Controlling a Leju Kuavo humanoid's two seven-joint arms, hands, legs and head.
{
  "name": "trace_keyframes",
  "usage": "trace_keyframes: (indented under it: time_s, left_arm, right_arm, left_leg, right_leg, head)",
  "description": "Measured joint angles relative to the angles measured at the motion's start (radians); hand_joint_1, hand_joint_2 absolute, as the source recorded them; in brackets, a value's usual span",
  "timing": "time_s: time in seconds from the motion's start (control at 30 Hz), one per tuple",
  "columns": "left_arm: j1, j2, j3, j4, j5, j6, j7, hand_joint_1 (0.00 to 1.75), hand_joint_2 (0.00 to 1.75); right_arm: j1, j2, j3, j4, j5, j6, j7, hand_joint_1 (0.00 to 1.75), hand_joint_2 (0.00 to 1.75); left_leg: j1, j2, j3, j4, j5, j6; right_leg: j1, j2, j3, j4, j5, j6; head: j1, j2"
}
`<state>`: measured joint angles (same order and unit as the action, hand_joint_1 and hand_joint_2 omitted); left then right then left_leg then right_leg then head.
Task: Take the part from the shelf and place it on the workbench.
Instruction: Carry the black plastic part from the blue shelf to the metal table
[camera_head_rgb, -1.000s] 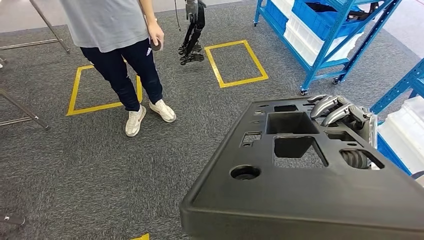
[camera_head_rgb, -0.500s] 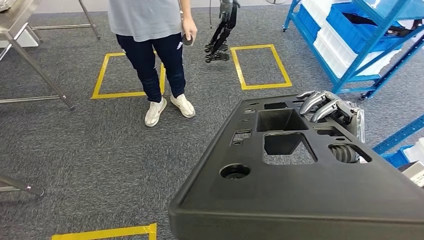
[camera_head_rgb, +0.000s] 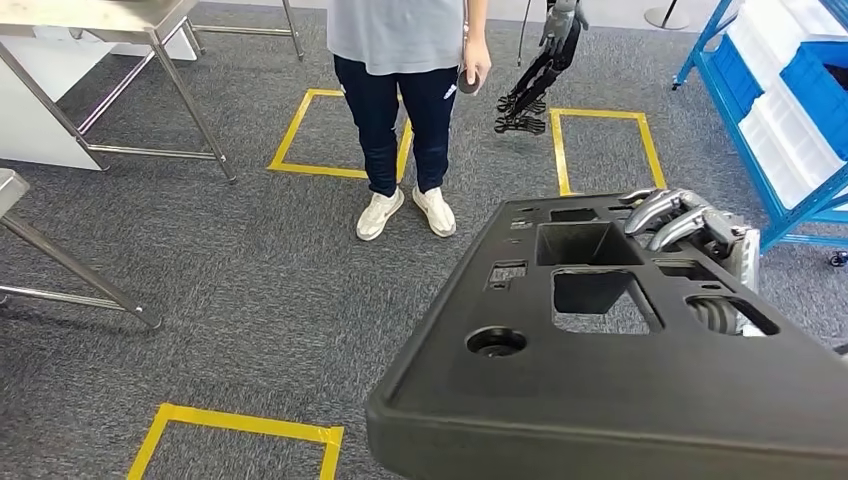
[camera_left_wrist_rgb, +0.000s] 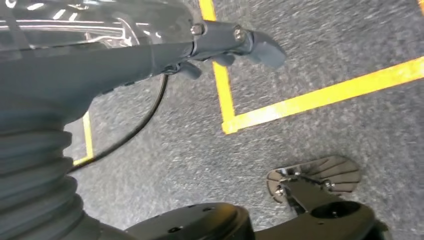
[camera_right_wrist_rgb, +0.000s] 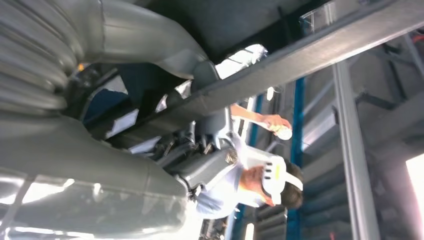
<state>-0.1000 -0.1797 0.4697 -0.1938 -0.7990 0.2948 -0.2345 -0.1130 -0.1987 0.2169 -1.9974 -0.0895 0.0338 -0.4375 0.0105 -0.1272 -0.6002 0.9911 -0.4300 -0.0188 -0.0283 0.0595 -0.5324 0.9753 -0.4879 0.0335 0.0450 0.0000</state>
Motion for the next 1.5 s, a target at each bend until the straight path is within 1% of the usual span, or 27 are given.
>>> trace_keyframes:
  time_s: [0.07,0.13,0.2,0.23,0.27,0.3,0.37,0.43,0.5,0.57,0.6,0.67,0.73,0.77,0.8,0.87,0.93,1.0,1.07,1.1,1.17,1.23,1.27,1.33,1.4,1.47,1.5]
  left_arm:
    - [0.001,0.000,0.000,0.000,-0.002,0.001,0.000,0.00,1.75]
    - [0.001,0.000,0.000,0.000,-0.003,0.001,-0.003,0.00,1.75]
    - [-0.002,-0.001,0.000,0.000,-0.003,0.001,-0.006,0.00,1.75]
    - [-0.004,-0.001,0.000,0.000,-0.003,0.001,-0.007,0.00,1.75]
    - [-0.003,-0.001,0.000,0.000,-0.004,0.001,-0.006,0.00,1.75]
    - [-0.001,-0.001,0.000,0.000,-0.004,0.001,-0.005,0.00,1.75]
    - [0.006,-0.001,0.000,0.000,-0.006,0.001,-0.001,0.00,1.75]
    - [0.011,0.000,0.000,0.001,-0.006,0.001,0.001,0.00,1.75]
    - [0.013,0.000,0.000,0.001,-0.006,0.001,0.001,0.00,1.75]
    - [0.012,0.000,0.000,0.000,-0.006,0.001,0.000,0.00,1.75]
    - [0.011,0.000,0.000,0.000,-0.006,0.001,0.000,0.00,1.75]
    - [0.010,-0.001,0.000,0.000,-0.006,0.001,0.000,0.00,1.75]
    - [0.010,-0.001,0.000,0.000,-0.006,0.001,0.000,0.00,1.75]
    - [0.010,-0.001,0.000,0.000,-0.006,0.001,0.000,0.00,1.75]
    - [0.009,-0.001,0.000,0.000,-0.006,0.001,0.000,0.00,1.75]
    - [0.007,-0.001,0.000,0.000,-0.006,0.001,0.000,0.00,1.75]
    - [0.004,0.000,0.000,0.000,-0.005,0.001,0.000,0.00,1.75]
    - [0.003,0.000,0.001,0.000,-0.004,0.001,0.000,0.00,1.75]
    - [0.004,0.000,0.002,0.000,-0.004,0.001,0.001,0.00,1.75]
    - [0.004,-0.001,0.003,0.000,-0.003,0.000,0.001,0.00,1.75]
    - [0.002,-0.001,0.004,0.000,-0.003,-0.001,-0.001,0.00,1.75]
    - [-0.002,-0.001,0.007,0.000,-0.003,-0.001,-0.003,0.00,1.75]
    - [-0.003,-0.001,0.008,0.000,-0.003,-0.001,-0.003,0.00,1.75]
    - [0.001,-0.001,0.009,0.000,-0.003,-0.001,-0.001,0.00,1.75]
    - [0.008,-0.001,0.010,0.000,-0.003,-0.001,0.001,0.00,1.75]
    - [0.013,-0.001,0.010,0.001,-0.003,-0.001,0.002,0.00,1.75]
    - [0.014,-0.001,0.011,0.001,-0.003,-0.001,0.002,0.00,1.75]
  right_arm:
    - [-0.002,0.000,0.000,0.000,0.000,0.002,0.000,1.75,1.75]
    - [-0.002,0.000,0.000,0.000,-0.001,0.002,0.000,1.75,1.75]
    - [-0.002,0.000,0.000,0.000,-0.001,0.004,0.000,1.75,1.75]
    - [-0.002,0.001,0.000,0.000,-0.001,0.004,0.000,1.75,1.75]
    - [-0.002,0.001,0.000,0.000,-0.001,0.005,0.000,1.75,1.75]
    - [-0.002,0.001,0.000,0.000,-0.001,0.005,0.000,1.75,1.75]
    - [-0.002,0.001,0.000,0.000,-0.001,0.005,0.000,1.75,1.75]
    - [-0.001,0.001,-0.001,0.000,-0.002,0.005,0.001,1.75,1.75]
    - [-0.001,0.001,-0.001,0.000,-0.002,0.006,0.001,1.75,1.75]
    - [-0.001,0.001,-0.001,0.000,-0.002,0.006,0.001,1.75,1.75]
    - [-0.002,0.000,-0.002,0.000,-0.003,0.006,0.001,1.75,1.75]
    - [0.000,0.000,-0.006,0.000,-0.004,0.006,0.000,1.75,1.75]
    - [0.004,0.000,-0.008,0.000,-0.004,0.006,0.001,1.75,1.75]
    - [0.005,0.000,-0.008,0.000,-0.004,0.006,0.001,1.75,1.75]
    - [0.005,0.000,-0.008,0.000,-0.004,0.006,0.001,1.75,1.75]
    - [0.005,0.000,-0.008,0.000,-0.004,0.006,0.001,1.75,1.75]
    - [0.005,0.000,-0.009,0.000,-0.004,0.006,0.001,1.75,1.75]
    - [0.006,0.001,-0.008,0.000,-0.003,0.006,0.001,1.75,1.75]
    - [0.005,0.001,-0.008,0.000,-0.003,0.006,0.001,1.75,1.75]
    - [0.005,0.002,-0.008,0.000,-0.003,0.006,0.001,1.75,1.75]
    - [0.005,0.002,-0.008,0.000,-0.003,0.007,0.001,1.75,1.75]
    - [0.005,0.003,-0.008,0.000,-0.003,0.007,0.001,1.75,1.75]
    - [0.004,0.003,-0.008,0.000,-0.003,0.007,0.001,1.75,1.75]
    - [0.004,0.004,-0.008,0.000,-0.002,0.008,0.001,1.75,1.75]
    - [0.004,0.004,-0.008,0.000,-0.002,0.008,0.001,1.75,1.75]
    - [0.005,0.005,-0.008,0.000,-0.002,0.008,0.001,1.75,1.75]
    - [0.005,0.005,-0.008,0.000,-0.002,0.008,0.001,1.75,1.75]
  left_leg:
    - [-0.004,0.039,-0.013,0.033,-0.024,-0.007]
    - [-0.008,0.097,-0.061,0.151,-0.087,-0.010]
    - [-0.006,0.117,-0.114,0.280,-0.137,-0.013]
    - [-0.005,0.120,-0.119,0.300,-0.137,-0.014]
    - [-0.002,0.124,-0.105,0.277,-0.118,-0.015]
    - [0.000,0.136,-0.071,0.215,-0.084,-0.014]
    - [-0.005,0.189,-0.003,0.076,-0.029,-0.012]
    - [-0.015,0.220,0.022,0.012,-0.018,-0.005]
    - [-0.019,0.194,0.022,-0.001,-0.021,0.007]
    - [-0.016,0.165,0.029,-0.014,-0.016,0.019]
    - [-0.013,0.152,0.033,-0.019,-0.013,0.026]
    - [-0.011,0.126,0.033,-0.020,-0.010,0.032]
    - [-0.010,0.099,0.033,-0.020,-0.009,0.033]
    - [-0.008,0.084,0.034,-0.020,-0.008,0.033]
    - [-0.006,0.070,0.036,-0.020,-0.008,0.032]
    - [-0.002,0.043,0.035,-0.017,-0.007,0.025]
    - [-0.002,0.021,0.024,-0.014,-0.002,0.014]
    - [-0.001,0.002,0.012,-0.017,0.007,0.001]
    - [-0.003,0.025,0.002,0.001,-0.005,-0.008]
    - [-0.005,0.053,-0.015,0.040,-0.028,-0.010]
    - [-0.007,0.107,-0.072,0.175,-0.096,-0.012]
    - [-0.006,0.121,-0.116,0.285,-0.133,-0.013]
    - [-0.007,0.123,-0.111,0.287,-0.125,-0.012]
    - [-0.009,0.142,-0.049,0.175,-0.062,-0.007]
    - [-0.022,0.195,0.016,0.044,-0.015,0.003]
    - [-0.035,0.217,0.032,-0.004,-0.015,0.012]
    - [-0.036,0.203,0.032,-0.013,-0.017,0.017]
  right_leg:
    - [-0.004,-0.026,0.006,-0.005,0.002,-0.011]
    - [-0.003,-0.054,0.009,-0.008,0.002,-0.020]
    - [0.000,-0.084,0.010,-0.008,0.001,-0.024]
    - [0.000,-0.097,0.011,-0.007,0.000,-0.024]
    - [0.000,-0.109,0.012,-0.007,-0.001,-0.024]
    - [-0.001,-0.119,0.015,-0.007,-0.004,-0.022]
    - [0.002,-0.134,0.020,-0.006,-0.009,-0.015]
    - [0.007,-0.150,0.020,-0.005,-0.011,-0.008]
    - [0.008,-0.172,0.024,-0.009,-0.012,-0.001]
    - [0.006,-0.153,0.019,0.014,-0.036,0.006]
    - [0.006,-0.128,0.001,0.056,-0.062,0.007]
    - [0.007,-0.084,-0.067,0.199,-0.123,0.007]
    - [0.007,-0.072,-0.119,0.294,-0.141,0.007]
    - [0.007,-0.070,-0.119,0.284,-0.121,0.008]
    - [0.006,-0.063,-0.098,0.234,-0.083,0.009]
    - [-0.002,-0.022,-0.035,0.088,-0.009,0.013]
    - [-0.009,0.012,0.003,0.004,0.010,0.015]
    - [-0.009,0.000,0.007,-0.004,0.004,0.010]
    - [-0.012,-0.025,0.008,-0.005,0.006,0.000]
    - [-0.014,-0.038,0.009,-0.007,0.007,-0.006]
    - [-0.010,-0.065,0.010,-0.008,0.006,-0.014]
    - [-0.006,-0.092,0.011,-0.008,0.005,-0.016]
    - [-0.005,-0.104,0.012,-0.008,0.003,-0.017]
    - [-0.004,-0.123,0.019,-0.008,-0.001,-0.017]
    - [0.000,-0.137,0.025,-0.009,-0.005,-0.013]
    - [0.006,-0.155,0.025,-0.010,-0.007,-0.007]
    - [0.008,-0.167,0.027,-0.012,-0.007,-0.003]
  head:
    - [-0.013,0.000]
    - [-0.027,0.000]
    - [-0.035,0.000]
    - [-0.036,0.000]
    - [-0.038,0.000]
    - [-0.040,0.000]
    - [-0.042,0.000]
    - [-0.044,0.000]
    - [-0.043,0.000]
    - [-0.042,0.000]
    - [-0.038,0.000]
    - [-0.026,0.000]
    - [-0.015,0.000]
    - [-0.013,0.000]
    - [-0.011,0.000]
    - [-0.005,0.000]
    - [-0.001,0.000]
    - [-0.006,0.000]
    - [-0.018,0.000]
    - [-0.026,0.000]
    - [-0.039,0.000]
    - [-0.043,0.000]
    - [-0.044,0.000]
    - [-0.045,0.000]
    - [-0.046,0.000]
    - [-0.047,0.000]
    - [-0.047,0.000]
